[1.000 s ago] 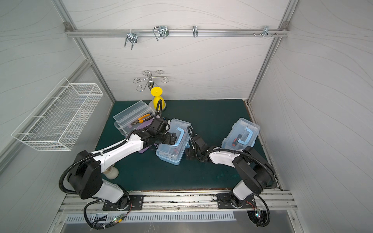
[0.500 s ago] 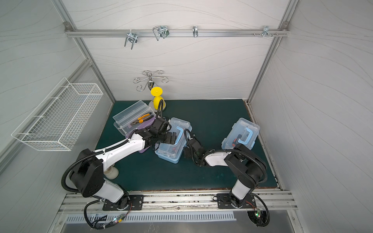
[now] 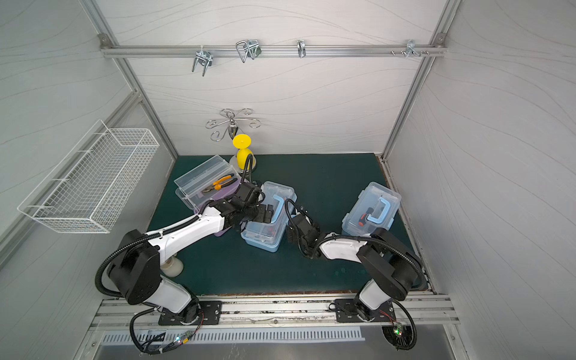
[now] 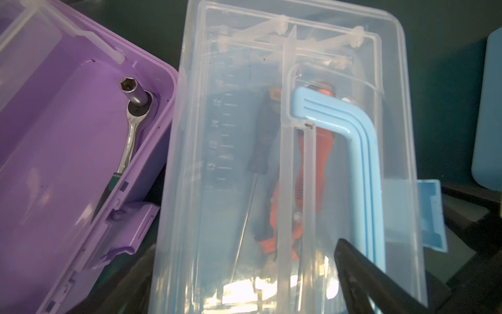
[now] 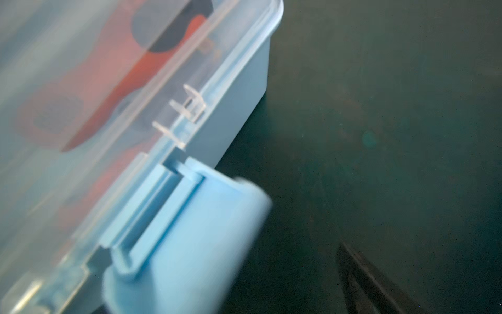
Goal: Close toolboxes
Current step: Fasten the toolbox latch on the toolbox.
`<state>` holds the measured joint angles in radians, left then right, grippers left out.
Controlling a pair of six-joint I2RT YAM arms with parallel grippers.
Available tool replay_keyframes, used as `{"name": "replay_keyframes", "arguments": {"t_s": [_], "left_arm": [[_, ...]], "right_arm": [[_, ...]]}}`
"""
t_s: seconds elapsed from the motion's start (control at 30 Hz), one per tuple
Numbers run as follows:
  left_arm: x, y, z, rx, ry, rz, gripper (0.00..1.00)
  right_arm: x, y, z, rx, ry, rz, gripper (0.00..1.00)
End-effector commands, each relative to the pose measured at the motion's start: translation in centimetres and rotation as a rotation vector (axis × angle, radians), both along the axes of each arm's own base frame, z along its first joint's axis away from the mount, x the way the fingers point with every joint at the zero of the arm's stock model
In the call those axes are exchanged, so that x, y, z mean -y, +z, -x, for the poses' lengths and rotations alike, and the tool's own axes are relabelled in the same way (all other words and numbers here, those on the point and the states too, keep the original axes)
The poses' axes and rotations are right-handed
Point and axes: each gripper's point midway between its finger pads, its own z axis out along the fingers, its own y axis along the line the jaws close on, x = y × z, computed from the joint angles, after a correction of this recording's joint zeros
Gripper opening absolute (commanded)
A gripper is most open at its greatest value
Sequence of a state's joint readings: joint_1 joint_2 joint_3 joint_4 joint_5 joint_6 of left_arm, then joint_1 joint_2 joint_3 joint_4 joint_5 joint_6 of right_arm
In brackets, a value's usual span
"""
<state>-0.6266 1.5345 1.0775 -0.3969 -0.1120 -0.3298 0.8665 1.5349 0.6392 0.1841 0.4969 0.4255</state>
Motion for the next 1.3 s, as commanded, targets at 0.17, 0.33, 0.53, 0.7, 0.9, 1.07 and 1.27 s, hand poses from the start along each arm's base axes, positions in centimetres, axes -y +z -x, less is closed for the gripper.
{"name": "replay_keyframes", "arguments": {"t_s": [0.17, 0.33, 0.53, 0.7, 0.9, 1.07, 1.27], "left_arm": [[0.3, -1.1, 0.6, -0.035, -0.013, -0.001, 0.98], [0.3, -0.9, 0.5, -0.03, -0.012, 0.001, 0.98], [0.4, -0.8, 0.5, -0.027, -0.015, 0.004, 0.98], [0.5, -0.8, 0.5, -0.028, -0.014, 0.008, 0.98], [0.4, -0.7, 0.5, -0.026, -0.013, 0.01, 0.98], [0.4, -0.5, 0.5, -0.021, -0.015, 0.012, 0.98], [0.5, -0.4, 0.5, -0.019, -0.017, 0.013, 0.98]], "right_arm": [[-0.1, 3.0, -1.7, 0.019, 0.046, -0.032, 0.95], [-0.5, 3.6, -1.6, -0.067, 0.092, -0.177, 0.94], [-1.3, 4.3, -1.0, -0.241, 0.122, -0.463, 0.87], [-3.2, 4.1, 0.1, -0.384, 0.163, -0.639, 0.78], [-4.3, 4.3, 0.9, -0.459, 0.164, -0.815, 0.67], [-4.6, 4.8, 1.2, -0.468, 0.178, -0.855, 0.61], [-4.1, 6.1, 1.4, -0.422, 0.18, -0.807, 0.6]]}}
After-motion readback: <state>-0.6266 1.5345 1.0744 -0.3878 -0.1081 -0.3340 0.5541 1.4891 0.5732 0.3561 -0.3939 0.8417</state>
